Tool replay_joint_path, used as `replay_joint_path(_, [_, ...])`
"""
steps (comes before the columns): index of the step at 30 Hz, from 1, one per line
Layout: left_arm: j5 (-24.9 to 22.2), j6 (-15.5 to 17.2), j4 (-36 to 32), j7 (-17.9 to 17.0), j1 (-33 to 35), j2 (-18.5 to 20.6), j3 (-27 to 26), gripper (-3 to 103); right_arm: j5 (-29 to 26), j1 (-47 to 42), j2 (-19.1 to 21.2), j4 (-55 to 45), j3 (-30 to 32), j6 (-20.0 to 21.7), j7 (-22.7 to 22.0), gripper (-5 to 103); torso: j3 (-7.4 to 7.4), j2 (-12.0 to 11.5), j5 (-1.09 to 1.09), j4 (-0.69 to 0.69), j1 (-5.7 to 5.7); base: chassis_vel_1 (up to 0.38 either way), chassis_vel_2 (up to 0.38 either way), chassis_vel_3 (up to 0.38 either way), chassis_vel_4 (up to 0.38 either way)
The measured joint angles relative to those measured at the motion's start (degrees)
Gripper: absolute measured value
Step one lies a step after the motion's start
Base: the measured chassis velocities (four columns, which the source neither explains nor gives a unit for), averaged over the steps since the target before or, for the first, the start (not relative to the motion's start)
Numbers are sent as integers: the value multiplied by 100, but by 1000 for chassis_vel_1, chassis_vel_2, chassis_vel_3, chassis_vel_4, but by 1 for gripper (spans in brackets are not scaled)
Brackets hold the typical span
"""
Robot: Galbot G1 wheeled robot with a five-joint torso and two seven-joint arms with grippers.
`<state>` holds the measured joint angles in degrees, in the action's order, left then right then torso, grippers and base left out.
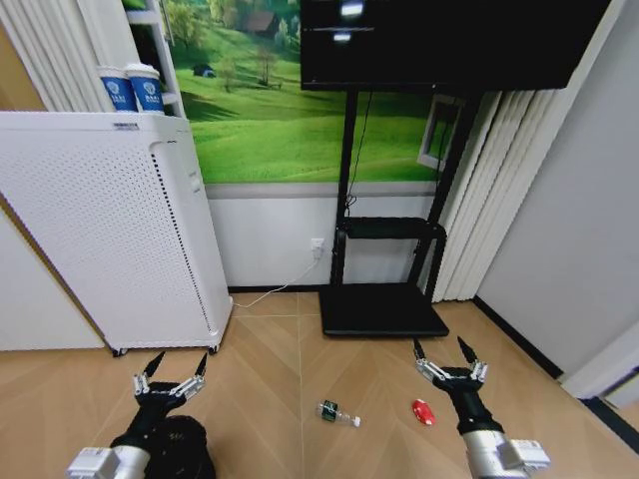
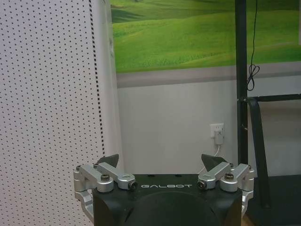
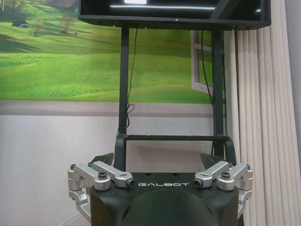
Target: Pick up the trash bin and place the garbage on the floor into it.
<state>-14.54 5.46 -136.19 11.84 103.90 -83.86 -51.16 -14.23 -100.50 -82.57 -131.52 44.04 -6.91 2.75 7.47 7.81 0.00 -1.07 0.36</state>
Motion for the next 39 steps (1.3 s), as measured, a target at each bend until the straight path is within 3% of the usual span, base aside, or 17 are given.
replay_joint_path(19, [136,-3,23,-13,24,-22,-22,99,17,5,0,18,25,-41,-47,100,-365,-418,0,0,-34,0,0,0,0])
replay_joint_path(26, [126,-13,14,-556,202,-103,-38,99,11,18,-2,41,35,-63,-91,100,-449,-494,0,1,-35,0,0,0,0])
replay_joint_path(30, [68,279,-181,-851,483,-116,-211,100,-17,28,7,72,67,-83,-136,100,-452,-495,1,1,-35,0,0,0,0])
replay_joint_path(31, [-146,419,-222,-953,603,-136,-253,100,-34,38,9,86,85,-93,-145,100,-451,-494,1,1,-35,0,0,0,0])
replay_joint_path(33, [-1103,879,-258,-1305,906,-206,-295,100,-86,62,15,119,121,-104,-169,100,-446,-486,0,2,-35,0,0,0,0])
replay_joint_path(34, [-1103,879,-258,-1305,906,-206,-295,100,-86,62,15,119,121,-104,-169,100,-446,-486,0,2,-35,0,0,0,0])
replay_joint_path(35, [-1755,1101,-273,-1623,1050,-243,-319,100,-105,75,27,142,131,-107,-201,100,-442,-482,0,2,-35,0,0,0,0])
replay_joint_path(36, [-1755,1101,-273,-1623,1050,-243,-319,100,-105,75,27,142,131,-107,-201,100,-442,-482,0,2,-35,0,0,0,0])
replay_joint_path(39, [-2558,1389,-378,-2258,1194,-294,-357,100,-121,94,48,164,139,-108,-227,100,-438,-477,0,2,-35,0,0,0,0])
